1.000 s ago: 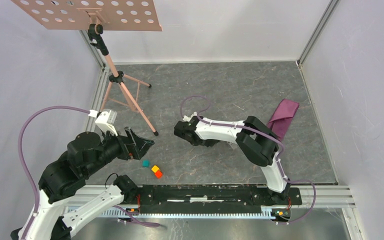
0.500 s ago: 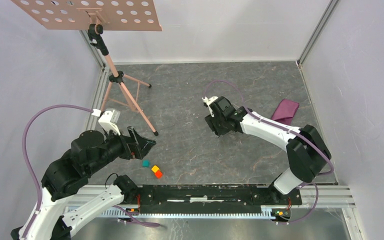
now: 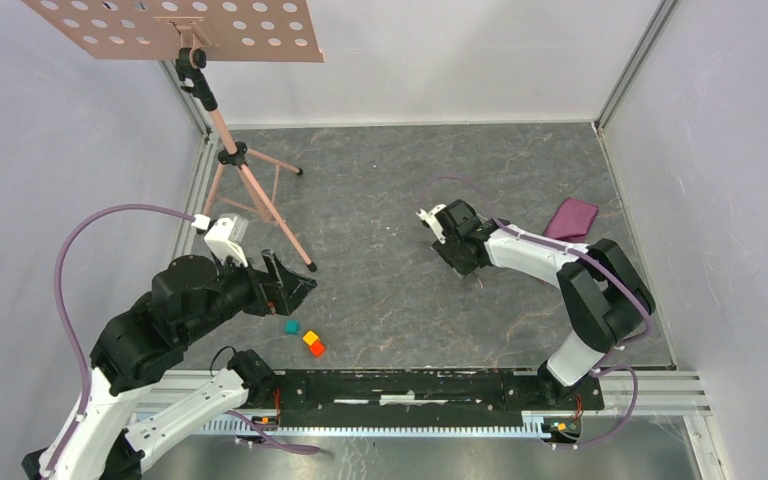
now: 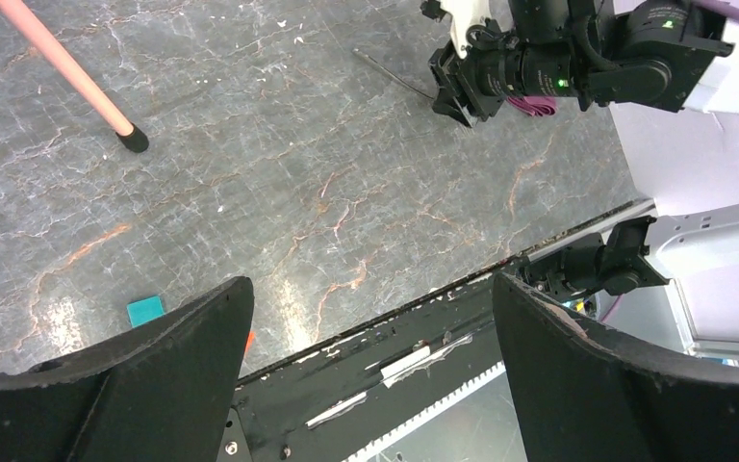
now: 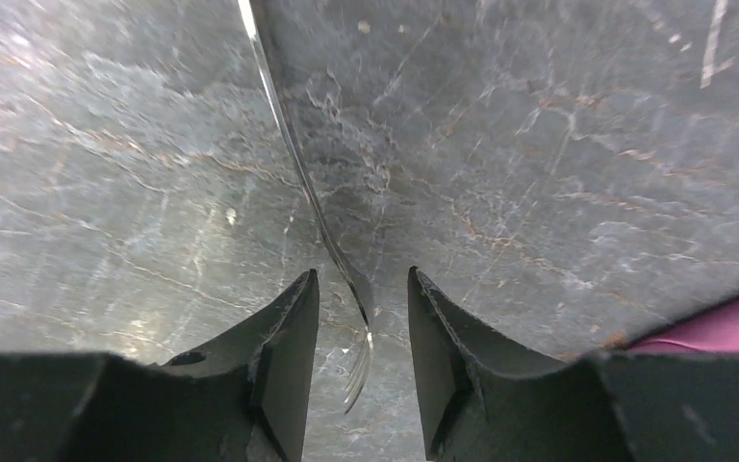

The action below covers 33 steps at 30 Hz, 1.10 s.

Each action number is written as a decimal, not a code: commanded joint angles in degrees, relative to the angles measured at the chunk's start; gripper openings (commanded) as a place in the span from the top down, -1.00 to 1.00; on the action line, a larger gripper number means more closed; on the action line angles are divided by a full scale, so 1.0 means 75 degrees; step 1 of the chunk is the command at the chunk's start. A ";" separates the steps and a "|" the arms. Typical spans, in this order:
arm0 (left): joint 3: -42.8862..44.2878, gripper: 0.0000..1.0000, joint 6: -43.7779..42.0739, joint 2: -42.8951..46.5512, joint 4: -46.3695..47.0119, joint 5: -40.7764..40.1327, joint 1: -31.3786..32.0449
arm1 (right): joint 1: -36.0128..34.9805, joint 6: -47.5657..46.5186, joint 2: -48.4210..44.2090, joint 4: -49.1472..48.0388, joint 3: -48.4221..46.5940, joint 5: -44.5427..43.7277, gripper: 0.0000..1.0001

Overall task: Fold the napkin into a case and place the utensils inside
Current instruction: Pick up the fork from the center of the board.

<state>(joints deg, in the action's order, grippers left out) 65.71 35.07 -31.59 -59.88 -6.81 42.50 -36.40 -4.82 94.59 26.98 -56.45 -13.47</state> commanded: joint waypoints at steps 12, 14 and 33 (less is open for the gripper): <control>0.0005 -1.00 0.0032 0.0015 0.0240 0.0045 0.0017 | 0.1305 0.0903 0.0204 -0.2552 0.1342 0.6279 1.00; -0.0040 -1.00 0.0064 0.0007 0.0264 0.0045 0.0018 | 0.1303 0.1995 0.0198 -0.3889 0.2031 0.7674 1.00; -0.0345 -1.00 0.0150 -0.0086 0.0608 0.0285 0.0017 | -0.0803 0.2406 -0.0976 -0.2366 0.1821 0.1628 -0.07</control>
<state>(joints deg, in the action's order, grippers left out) 63.79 35.09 -31.83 -58.13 -5.43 42.50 -34.63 17.17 87.24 -5.98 -35.31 22.61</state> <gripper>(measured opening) 0.996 0.537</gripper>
